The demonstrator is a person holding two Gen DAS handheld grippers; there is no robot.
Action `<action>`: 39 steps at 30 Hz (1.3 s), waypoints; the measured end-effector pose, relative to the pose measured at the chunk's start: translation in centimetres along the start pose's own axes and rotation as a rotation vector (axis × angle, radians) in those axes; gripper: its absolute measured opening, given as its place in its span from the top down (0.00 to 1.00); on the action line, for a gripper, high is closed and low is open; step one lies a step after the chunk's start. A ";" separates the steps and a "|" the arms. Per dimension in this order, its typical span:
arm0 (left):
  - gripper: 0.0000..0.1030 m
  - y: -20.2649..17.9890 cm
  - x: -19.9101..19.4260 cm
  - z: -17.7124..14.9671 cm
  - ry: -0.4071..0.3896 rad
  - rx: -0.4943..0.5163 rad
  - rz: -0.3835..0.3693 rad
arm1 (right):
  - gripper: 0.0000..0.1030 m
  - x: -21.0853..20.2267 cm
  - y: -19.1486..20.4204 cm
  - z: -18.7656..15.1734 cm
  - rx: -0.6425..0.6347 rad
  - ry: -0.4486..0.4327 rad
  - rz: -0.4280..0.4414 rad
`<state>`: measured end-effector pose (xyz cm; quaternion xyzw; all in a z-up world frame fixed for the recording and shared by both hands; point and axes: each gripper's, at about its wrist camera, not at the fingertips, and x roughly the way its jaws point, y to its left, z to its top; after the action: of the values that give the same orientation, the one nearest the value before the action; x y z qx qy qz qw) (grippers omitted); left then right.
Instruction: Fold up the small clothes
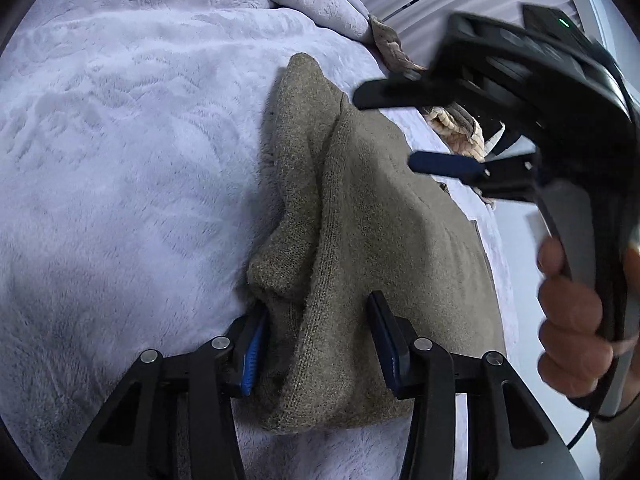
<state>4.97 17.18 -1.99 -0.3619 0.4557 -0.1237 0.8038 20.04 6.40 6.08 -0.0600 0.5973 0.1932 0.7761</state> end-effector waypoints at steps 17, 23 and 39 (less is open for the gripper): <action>0.53 3.8 -4.0 -1.7 -0.045 -0.114 -0.200 | 0.83 4.5 3.1 2.2 -0.016 0.092 -0.140; 0.51 3.3 -4.5 -1.4 -0.031 -0.104 -0.147 | 0.85 0.4 0.8 0.4 0.014 0.001 0.002; 0.77 -0.9 -1.0 -0.7 0.009 0.044 -0.058 | 0.77 -0.1 -0.3 0.2 -0.025 -0.023 0.059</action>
<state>3.93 16.72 -0.93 -0.3566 0.4457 -0.1585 0.8056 20.30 6.19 6.16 -0.0499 0.5873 0.2242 0.7761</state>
